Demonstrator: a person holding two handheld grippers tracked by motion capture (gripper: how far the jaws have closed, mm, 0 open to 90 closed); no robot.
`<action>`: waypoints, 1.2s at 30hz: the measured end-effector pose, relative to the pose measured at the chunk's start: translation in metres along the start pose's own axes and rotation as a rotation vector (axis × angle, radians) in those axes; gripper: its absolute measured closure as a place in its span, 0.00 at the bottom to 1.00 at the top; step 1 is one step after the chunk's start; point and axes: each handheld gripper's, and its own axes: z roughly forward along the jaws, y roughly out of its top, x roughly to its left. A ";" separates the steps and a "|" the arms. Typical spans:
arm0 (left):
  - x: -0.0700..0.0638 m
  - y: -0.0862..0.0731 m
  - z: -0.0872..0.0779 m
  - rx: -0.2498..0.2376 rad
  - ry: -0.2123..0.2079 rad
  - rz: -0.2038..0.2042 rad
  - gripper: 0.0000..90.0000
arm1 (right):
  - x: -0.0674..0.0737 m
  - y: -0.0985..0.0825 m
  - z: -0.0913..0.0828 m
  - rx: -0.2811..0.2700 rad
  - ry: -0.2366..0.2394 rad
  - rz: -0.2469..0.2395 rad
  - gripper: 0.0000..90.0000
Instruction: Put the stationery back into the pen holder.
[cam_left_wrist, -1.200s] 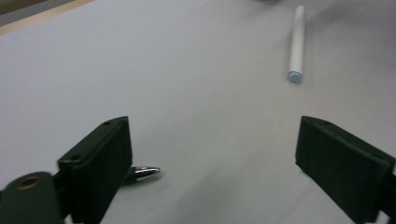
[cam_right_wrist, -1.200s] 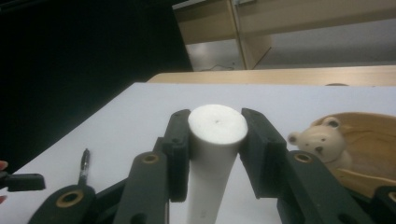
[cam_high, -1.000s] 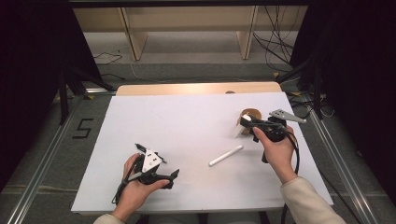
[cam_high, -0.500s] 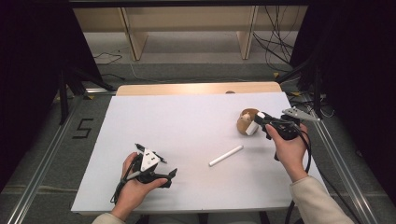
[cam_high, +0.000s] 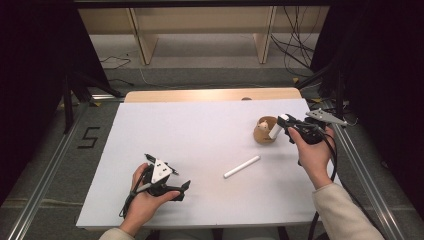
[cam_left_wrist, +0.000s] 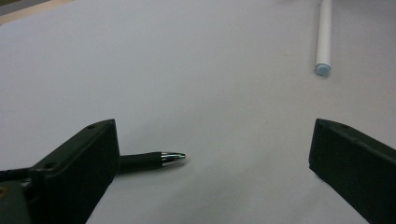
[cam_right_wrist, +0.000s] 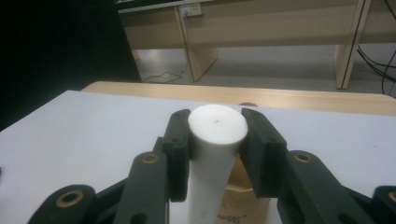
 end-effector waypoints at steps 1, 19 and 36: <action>0.000 0.000 0.000 0.000 -0.001 -0.001 0.02 | 0.000 0.001 0.001 -0.004 -0.003 -0.002 0.72; -0.002 -0.001 0.003 0.005 -0.014 0.004 0.03 | -0.015 0.008 0.032 -0.016 -0.095 -0.029 0.72; -0.004 -0.002 0.004 0.010 -0.023 0.005 0.03 | -0.022 -0.010 0.067 0.064 -0.149 -0.069 0.72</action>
